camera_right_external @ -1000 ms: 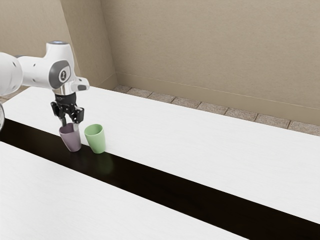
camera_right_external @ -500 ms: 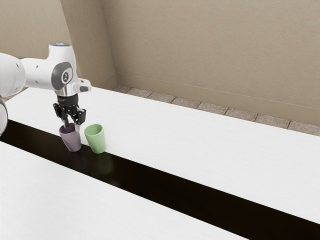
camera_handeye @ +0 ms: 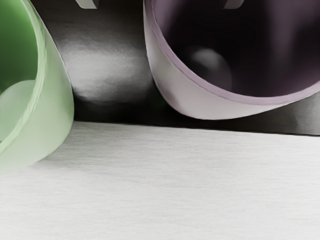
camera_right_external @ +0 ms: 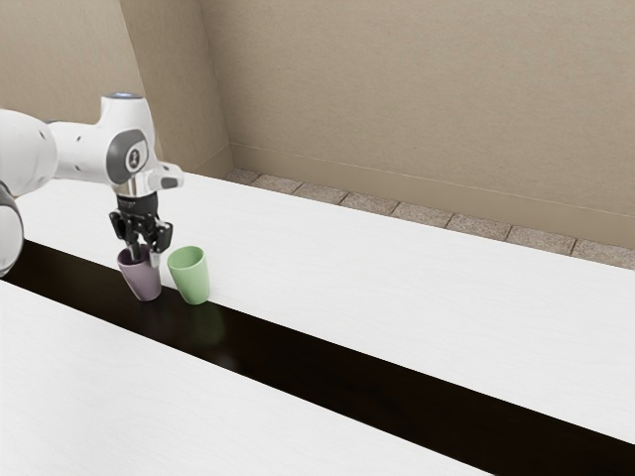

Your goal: Place the left cup onto the right cup

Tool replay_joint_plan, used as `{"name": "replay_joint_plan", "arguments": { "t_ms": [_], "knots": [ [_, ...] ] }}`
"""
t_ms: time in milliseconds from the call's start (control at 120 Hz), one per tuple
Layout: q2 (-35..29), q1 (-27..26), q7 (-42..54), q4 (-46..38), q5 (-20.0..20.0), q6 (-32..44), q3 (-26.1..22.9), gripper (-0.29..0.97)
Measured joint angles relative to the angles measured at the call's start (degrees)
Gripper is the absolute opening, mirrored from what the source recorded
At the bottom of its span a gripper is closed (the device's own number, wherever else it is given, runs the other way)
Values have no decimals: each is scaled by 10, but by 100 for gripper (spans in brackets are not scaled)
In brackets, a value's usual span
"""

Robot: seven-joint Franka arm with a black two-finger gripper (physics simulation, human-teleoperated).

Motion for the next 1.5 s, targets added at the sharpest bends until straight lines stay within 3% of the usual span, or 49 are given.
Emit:
{"name": "replay_joint_plan", "arguments": {
  "t_ms": [300, 850, 1500],
  "knots": [
    [8, 1, 1, 6, 0, 0, -1, 20],
    [12, 3, 1, 7, -4, 7, 1, -6],
    [-14, -2, -5, 1, 0, 10, 4, -11]
  ]
}}
